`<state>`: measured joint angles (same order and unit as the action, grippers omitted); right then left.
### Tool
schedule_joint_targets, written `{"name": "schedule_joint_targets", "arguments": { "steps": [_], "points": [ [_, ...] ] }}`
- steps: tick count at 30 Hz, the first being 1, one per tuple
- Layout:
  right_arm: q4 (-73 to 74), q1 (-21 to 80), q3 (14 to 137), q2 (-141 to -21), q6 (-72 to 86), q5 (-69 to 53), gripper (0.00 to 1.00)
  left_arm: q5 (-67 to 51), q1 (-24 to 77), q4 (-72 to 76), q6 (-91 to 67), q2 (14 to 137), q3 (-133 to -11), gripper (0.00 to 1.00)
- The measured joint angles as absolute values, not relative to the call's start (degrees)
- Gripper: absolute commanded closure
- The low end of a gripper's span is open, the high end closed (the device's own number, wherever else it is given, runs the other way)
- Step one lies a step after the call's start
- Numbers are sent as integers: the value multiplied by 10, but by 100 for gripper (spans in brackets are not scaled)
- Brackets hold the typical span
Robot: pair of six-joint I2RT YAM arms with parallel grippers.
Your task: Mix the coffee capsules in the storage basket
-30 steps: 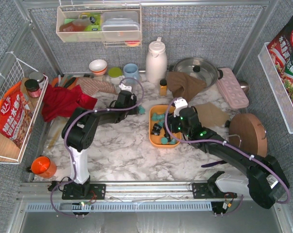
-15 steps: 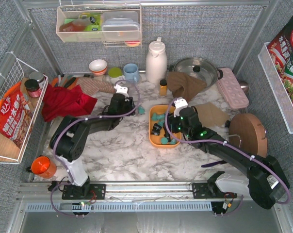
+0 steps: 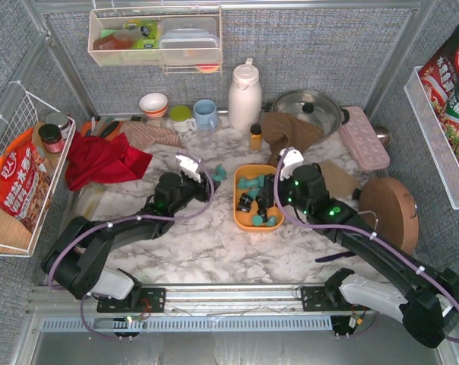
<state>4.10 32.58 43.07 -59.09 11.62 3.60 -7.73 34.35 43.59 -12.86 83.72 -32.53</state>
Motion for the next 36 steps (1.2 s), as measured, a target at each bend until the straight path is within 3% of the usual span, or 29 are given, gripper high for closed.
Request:
{"name": "schedule_joint_targets", "arguments": {
  "steps": [14, 31, 36],
  "points": [
    [104, 347, 468, -587, 170, -8, 40, -105, 499, 534, 23, 788, -264, 54],
    [83, 410, 505, -680, 196, -55, 43, -126, 540, 634, 128, 803, -217, 54],
    [83, 416, 511, -700, 196, -63, 49, -133, 543, 638, 133, 796, -216, 54]
  ]
}}
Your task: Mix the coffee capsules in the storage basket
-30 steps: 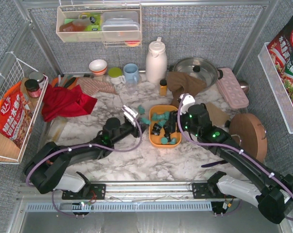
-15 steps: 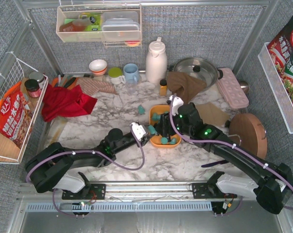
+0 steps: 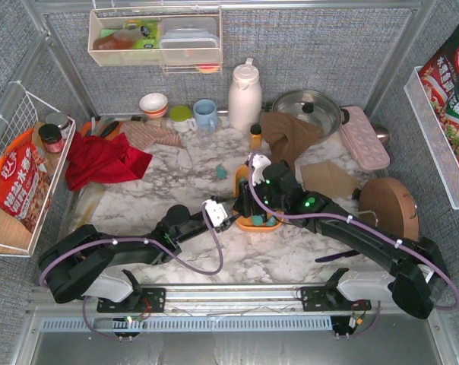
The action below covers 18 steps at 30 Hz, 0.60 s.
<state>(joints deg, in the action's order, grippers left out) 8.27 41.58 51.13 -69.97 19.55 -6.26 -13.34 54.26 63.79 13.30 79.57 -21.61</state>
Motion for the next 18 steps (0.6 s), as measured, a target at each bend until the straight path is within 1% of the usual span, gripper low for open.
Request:
{"name": "schedule_joint_targets", "arguments": {
  "steps": [3, 4, 5, 6, 8, 11, 14, 15, 16, 17, 18],
  "points": [
    [82, 416, 512, -703, 197, -65, 58, -135, 543, 642, 135, 792, -215, 54],
    [81, 416, 512, -703, 197, -67, 63, -135, 543, 642, 135, 792, -215, 54],
    [80, 416, 512, -703, 197, -70, 70, -135, 543, 642, 135, 792, -215, 53],
    [79, 416, 512, -703, 197, -70, 74, -135, 543, 642, 135, 792, -215, 53],
    [76, 416, 513, -703, 198, -69, 78, -135, 544, 641, 138, 792, -215, 49],
    [76, 416, 513, -701, 194, -69, 86, -134, 544, 642, 140, 792, -215, 36],
    [76, 416, 513, -696, 192, -62, 90, -127, 544, 646, 134, 792, -215, 31],
    [76, 416, 513, -693, 192, -60, 91, -121, 544, 646, 134, 792, -215, 25],
    [75, 416, 513, -690, 193, -58, 91, -118, 544, 646, 133, 792, -214, 7],
    [75, 416, 511, -687, 192, -52, 91, -115, 544, 646, 132, 792, -213, 2],
    [75, 416, 508, -684, 191, -44, 91, -111, 544, 646, 132, 792, -211, 1]
  ]
}}
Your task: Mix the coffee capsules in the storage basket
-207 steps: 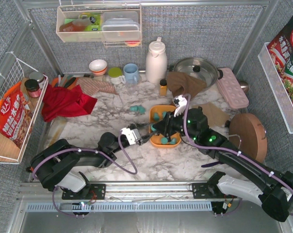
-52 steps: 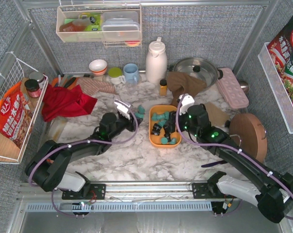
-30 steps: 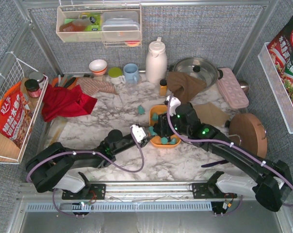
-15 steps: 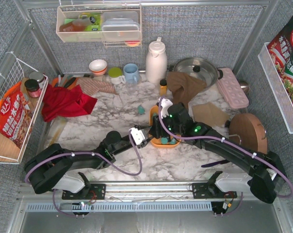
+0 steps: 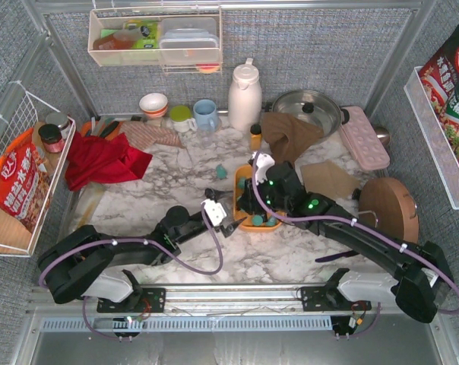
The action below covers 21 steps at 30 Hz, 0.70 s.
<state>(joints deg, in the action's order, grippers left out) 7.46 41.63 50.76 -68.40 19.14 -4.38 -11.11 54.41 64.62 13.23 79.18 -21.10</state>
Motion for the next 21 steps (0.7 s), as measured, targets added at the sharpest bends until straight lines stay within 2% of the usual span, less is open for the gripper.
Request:
{"name": "schedule_joint_targets", "arguments": {
  "steps": [7, 13, 15, 19, 21],
  "points": [
    [110, 416, 505, -675, 166, 43, 90, -62, 544, 651, 121, 775, -195, 1],
    [166, 416, 500, -715, 126, 173, 84, 50, 544, 661, 90, 769, -190, 1],
    [176, 416, 490, -729, 116, 203, 78, 96, 544, 659, 77, 773, -194, 1],
    [187, 416, 478, -756, 109, 243, 55, 176, 544, 643, 51, 785, -211, 1],
    [186, 414, 477, -770, 106, 256, 47, 210, 544, 630, 39, 791, -224, 1]
  ]
}}
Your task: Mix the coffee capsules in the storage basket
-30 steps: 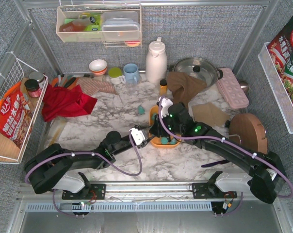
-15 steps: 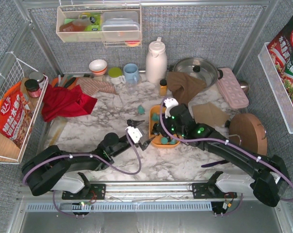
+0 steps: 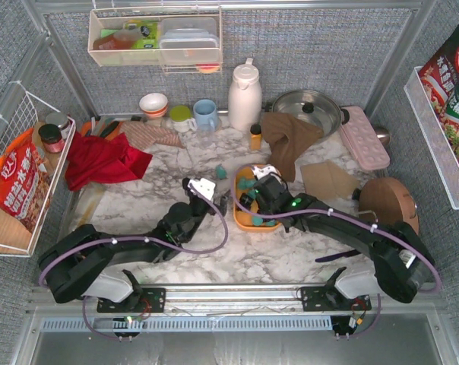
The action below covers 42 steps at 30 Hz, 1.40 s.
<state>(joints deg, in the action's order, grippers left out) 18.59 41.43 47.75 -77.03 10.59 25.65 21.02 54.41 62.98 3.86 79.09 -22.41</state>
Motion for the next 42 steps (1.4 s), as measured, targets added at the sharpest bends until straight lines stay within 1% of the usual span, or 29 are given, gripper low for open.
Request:
{"name": "schedule_joint_targets", "arguments": {
  "steps": [5, 8, 11, 17, 25, 33, 38, 42],
  "points": [
    [181, 404, 481, -793, 102, 263, 37, 278, 543, 585, 11, 802, -261, 1],
    [166, 400, 482, -791, 99, 254, 35, 305, 539, 562, -3, 810, -275, 1],
    [144, 396, 480, -780, 90, 242, 34, 321, 531, 537, -17, 819, -290, 1],
    [77, 393, 436, -724, 73, 231, 34, 323, 493, 442, -75, 851, -366, 1],
    [-1, 389, 348, -646, 68, 233, 35, 257, 415, 304, -163, 950, -500, 1],
    [-20, 386, 345, -631, 68, 224, 34, 212, 377, 214, -235, 1074, -627, 1],
    [-20, 386, 345, -628, 68, 215, 34, 224, 366, 129, -296, 1148, -746, 1],
    [-20, 386, 345, -627, 68, 209, 34, 231, 368, 58, -337, 1187, -795, 1]
  ]
}}
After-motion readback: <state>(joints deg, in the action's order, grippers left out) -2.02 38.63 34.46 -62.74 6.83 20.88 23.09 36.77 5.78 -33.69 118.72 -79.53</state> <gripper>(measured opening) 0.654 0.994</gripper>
